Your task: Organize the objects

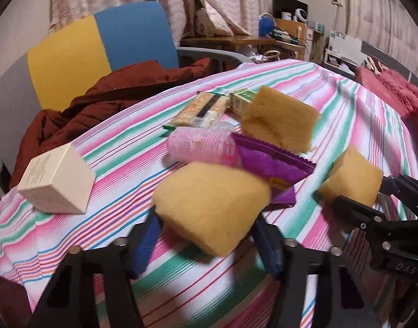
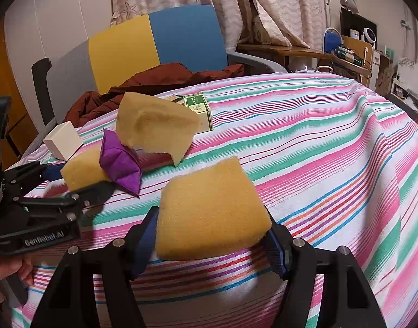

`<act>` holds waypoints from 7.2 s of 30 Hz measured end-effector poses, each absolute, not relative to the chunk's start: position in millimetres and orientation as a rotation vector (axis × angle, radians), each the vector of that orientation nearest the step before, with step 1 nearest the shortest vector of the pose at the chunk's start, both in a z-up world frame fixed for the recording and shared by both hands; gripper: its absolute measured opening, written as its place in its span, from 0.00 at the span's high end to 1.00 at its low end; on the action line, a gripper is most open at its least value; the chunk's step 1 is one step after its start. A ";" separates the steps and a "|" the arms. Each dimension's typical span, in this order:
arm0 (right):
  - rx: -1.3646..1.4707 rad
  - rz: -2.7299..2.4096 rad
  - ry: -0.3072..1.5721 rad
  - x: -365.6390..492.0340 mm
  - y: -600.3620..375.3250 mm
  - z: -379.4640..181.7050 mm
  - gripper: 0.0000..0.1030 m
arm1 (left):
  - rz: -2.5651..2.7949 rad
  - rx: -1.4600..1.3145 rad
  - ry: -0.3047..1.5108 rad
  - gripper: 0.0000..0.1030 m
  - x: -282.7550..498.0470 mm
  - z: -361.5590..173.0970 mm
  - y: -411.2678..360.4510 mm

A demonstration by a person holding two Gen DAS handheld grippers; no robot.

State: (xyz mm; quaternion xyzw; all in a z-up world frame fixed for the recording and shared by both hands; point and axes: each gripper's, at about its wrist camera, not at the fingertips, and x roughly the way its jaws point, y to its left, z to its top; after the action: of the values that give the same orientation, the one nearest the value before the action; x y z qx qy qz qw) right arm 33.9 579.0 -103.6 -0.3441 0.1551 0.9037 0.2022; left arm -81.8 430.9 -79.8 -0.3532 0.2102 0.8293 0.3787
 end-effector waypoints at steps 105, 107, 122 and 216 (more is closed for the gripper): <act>-0.847 2.839 0.601 8.2 491.8 -72.1 0.64 | 2.018 -0.988 -0.192 0.58 0.4 -79.3 260.2; -0.848 2.840 0.634 14.0 486.4 -73.1 0.64 | 2.015 -0.965 -0.188 0.58 9.3 -71.9 249.1; -0.912 2.904 0.825 36.9 418.9 -65.6 0.64 | 2.142 -0.844 -0.224 0.57 21.1 -22.5 161.8; -1.015 2.442 0.480 54.7 584.7 -76.5 0.17 | 2.090 -1.076 0.120 0.25 47.1 -45.6 262.1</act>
State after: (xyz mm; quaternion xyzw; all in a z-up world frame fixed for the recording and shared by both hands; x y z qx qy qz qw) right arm 54.7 584.7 -76.5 -0.3680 0.1742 0.8852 0.2251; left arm 47.1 262.1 -45.6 -0.4222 0.0471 0.8200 0.3836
